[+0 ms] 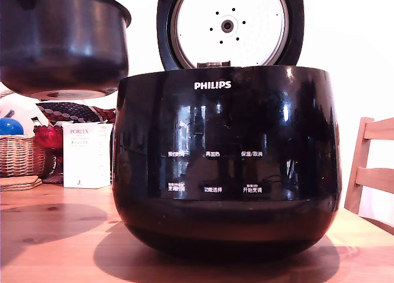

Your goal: Place the pot you are holding inside the rice cooker

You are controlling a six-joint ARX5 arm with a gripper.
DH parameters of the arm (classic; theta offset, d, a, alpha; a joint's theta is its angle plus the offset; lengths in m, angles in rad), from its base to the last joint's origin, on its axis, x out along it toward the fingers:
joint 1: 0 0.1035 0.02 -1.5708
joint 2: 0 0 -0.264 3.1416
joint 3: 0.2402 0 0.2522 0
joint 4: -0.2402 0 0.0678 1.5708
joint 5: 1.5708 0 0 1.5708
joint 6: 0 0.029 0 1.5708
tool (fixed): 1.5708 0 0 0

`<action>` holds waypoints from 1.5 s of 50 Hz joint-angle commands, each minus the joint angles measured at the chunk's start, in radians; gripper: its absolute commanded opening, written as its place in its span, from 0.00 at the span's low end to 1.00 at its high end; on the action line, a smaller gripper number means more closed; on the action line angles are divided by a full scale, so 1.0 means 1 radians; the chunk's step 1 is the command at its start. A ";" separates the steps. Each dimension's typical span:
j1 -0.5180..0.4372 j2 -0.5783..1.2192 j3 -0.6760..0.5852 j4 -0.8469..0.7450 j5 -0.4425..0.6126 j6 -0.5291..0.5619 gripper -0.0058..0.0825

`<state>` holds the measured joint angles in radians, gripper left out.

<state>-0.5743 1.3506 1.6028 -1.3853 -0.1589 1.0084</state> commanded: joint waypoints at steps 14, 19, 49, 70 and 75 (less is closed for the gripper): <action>-0.003 -0.031 0.075 0.025 -0.060 -0.044 0.04; -0.006 -0.040 0.078 0.025 -0.055 -0.058 0.04; -0.202 -0.055 0.080 0.026 0.104 -0.067 0.04; -0.312 -0.027 0.080 0.096 0.187 -0.031 0.04; -0.327 -0.002 0.080 0.109 0.197 -0.027 0.04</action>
<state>-0.8940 1.3357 1.6493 -1.3155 0.0315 0.9718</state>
